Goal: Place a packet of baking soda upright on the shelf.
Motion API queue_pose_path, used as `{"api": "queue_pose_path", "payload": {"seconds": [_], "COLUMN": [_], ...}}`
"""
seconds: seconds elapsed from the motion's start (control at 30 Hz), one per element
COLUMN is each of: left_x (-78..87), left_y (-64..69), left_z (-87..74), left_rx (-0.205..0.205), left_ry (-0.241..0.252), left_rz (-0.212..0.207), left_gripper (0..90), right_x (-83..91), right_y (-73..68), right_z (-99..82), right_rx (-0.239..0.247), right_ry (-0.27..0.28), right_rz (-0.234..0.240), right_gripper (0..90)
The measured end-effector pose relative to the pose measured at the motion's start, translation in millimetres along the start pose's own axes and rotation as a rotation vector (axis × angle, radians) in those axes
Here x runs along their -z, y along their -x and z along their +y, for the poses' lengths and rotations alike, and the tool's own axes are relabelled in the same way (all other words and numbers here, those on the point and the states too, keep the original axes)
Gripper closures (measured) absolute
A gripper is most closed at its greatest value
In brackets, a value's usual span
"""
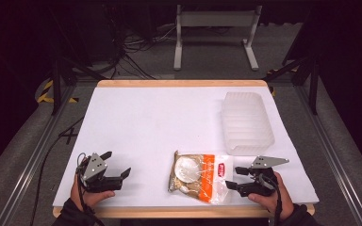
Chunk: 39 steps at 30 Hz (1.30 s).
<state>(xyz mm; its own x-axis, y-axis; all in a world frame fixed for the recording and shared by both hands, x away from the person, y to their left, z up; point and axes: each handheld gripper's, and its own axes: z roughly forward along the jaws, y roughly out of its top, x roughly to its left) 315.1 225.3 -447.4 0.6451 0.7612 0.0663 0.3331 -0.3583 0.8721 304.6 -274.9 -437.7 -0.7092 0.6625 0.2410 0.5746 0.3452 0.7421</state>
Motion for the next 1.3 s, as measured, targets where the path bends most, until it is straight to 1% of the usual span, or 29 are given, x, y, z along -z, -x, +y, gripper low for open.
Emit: {"api": "queue_pose_path", "payload": {"seconds": [0.07,0.1,0.13,0.17,0.2,0.23,0.27,0.3,0.4,0.43,0.47,0.5,0.53,0.57,0.6,0.63,0.7,0.73,0.77,0.83,0.9,0.93,1.03,1.1,1.13,1.17,1.3], "left_x": [-1.2,-1.5,-1.6,-1.6,-1.4,-1.0,-0.6,-0.3,-0.2,-0.5,-0.7,-0.9,-1.0,-1.1,-1.3,-1.7,-1.4,-1.4,-1.2,-0.7,-0.7,-0.8,-0.8,-0.9,-0.9,-0.8,-0.9], "left_y": [0.5,0.5,0.4,0.4,0.5,1.0,1.4,1.6,1.7,1.6,1.7,1.7,1.7,1.6,1.8,2.1,2.4,2.4,2.6,2.6,2.5,2.6,2.6,2.7,2.8,2.7,2.7], "left_z": [-0.7,-0.8,-0.8,-0.8,-0.8,-0.9,-1.0,-1.2,-1.4,-1.3,-1.3,-1.3,-1.2,-1.2,-1.1,-1.2,-1.2,-1.2,-1.2,-1.3,-1.4,-1.6,-1.5,-1.4,-1.4,-1.4,-1.7], "left_rx": [-0.003,-0.004,-0.003,-0.003,-0.004,-0.002,-0.002,-0.003,-0.002,-0.004,-0.003,-0.004,-0.005,-0.008,-0.007,-0.006,-0.009,-0.009,-0.010,-0.011,-0.013,-0.011,-0.012,-0.010,-0.012,-0.012,-0.009], "left_ry": [-0.008,-0.011,-0.012,-0.012,-0.009,-0.010,-0.011,-0.013,-0.015,-0.016,-0.019,-0.020,-0.021,-0.022,-0.024,-0.025,-0.028,-0.028,-0.028,-0.027,-0.029,-0.029,-0.031,-0.032,-0.031,-0.033,-0.034], "left_rz": [-0.005,-0.004,-0.006,-0.006,-0.006,-0.005,-0.007,-0.009,-0.010,-0.008,-0.004,-0.003,-0.001,-0.002,-0.005,-0.004,-0.005,-0.005,-0.006,-0.007,-0.007,-0.008,-0.008,-0.006,-0.006,-0.004,-0.004], "left_gripper": [10.7,10.6,10.6,10.6,10.6,10.6,10.6,10.6,10.6,10.6,10.6,10.6,10.6,10.6,10.6,10.6,10.7,10.7,10.7,10.8,10.9,10.9,11.0,11.1,11.1,11.1,11.1], "right_x": [-8.6,-11.7,-14.4,-14.4,-17.2,-19.3,-20.9,-22.3,-25.2,-25.9,-27.2,-28.3,-30.9,-30.9,-32.2,-33.6,-33.3,-33.3,-32.4,-32.0,-31.9,-31.6,-30.9,-29.5,-29.5,-28.4,-27.7], "right_y": [-0.3,-1.1,-2.8,-2.8,-5.0,-7.3,-9.2,-10.3,-11.7,-11.7,-11.2,-10.5,-10.6,-10.6,-11.0,-12.4,-13.3,-13.3,-14.3,-15.1,-15.5,-16.0,-16.3,-17.0,-17.0,-17.0,-17.7], "right_z": [1.3,1.9,2.7,2.7,3.8,4.9,5.9,6.9,10.8,11.6,12.7,13.4,14.8,14.8,15.5,17.6,19.2,19.2,20.6,20.9,21.1,22.0,23.8,28.8,28.8,32.5,37.0], "right_rx": [-0.009,0.001,0.005,0.005,0.009,0.016,0.024,0.034,0.045,0.050,0.049,0.049,0.056,0.056,0.062,0.081,0.092,0.092,0.107,0.118,0.119,0.129,0.140,0.157,0.157,0.164,0.178], "right_ry": [-0.033,-0.046,-0.050,-0.050,-0.050,-0.054,-0.056,-0.054,-0.048,-0.049,-0.043,-0.042,-0.052,-0.052,-0.052,-0.060,-0.056,-0.056,-0.056,-0.057,-0.055,-0.055,-0.055,-0.051,-0.051,-0.043,-0.045], "right_rz": [0.009,0.016,0.027,0.027,0.041,0.039,0.043,0.055,0.053,0.052,0.054,0.061,0.068,0.068,0.069,0.075,0.077,0.077,0.080,0.082,0.082,0.081,0.085,0.079,0.079,0.079,0.073], "right_gripper": [27.9,28.4,29.0,29.0,30.3,31.7,35.2,36.4,46.5,51.2,58.6,61.8,68.1,68.1,72.2,77.5,83.0,83.0,85.8,87.6,88.6,89.6,90.0,90.0,90.0,90.0,90.0]}}
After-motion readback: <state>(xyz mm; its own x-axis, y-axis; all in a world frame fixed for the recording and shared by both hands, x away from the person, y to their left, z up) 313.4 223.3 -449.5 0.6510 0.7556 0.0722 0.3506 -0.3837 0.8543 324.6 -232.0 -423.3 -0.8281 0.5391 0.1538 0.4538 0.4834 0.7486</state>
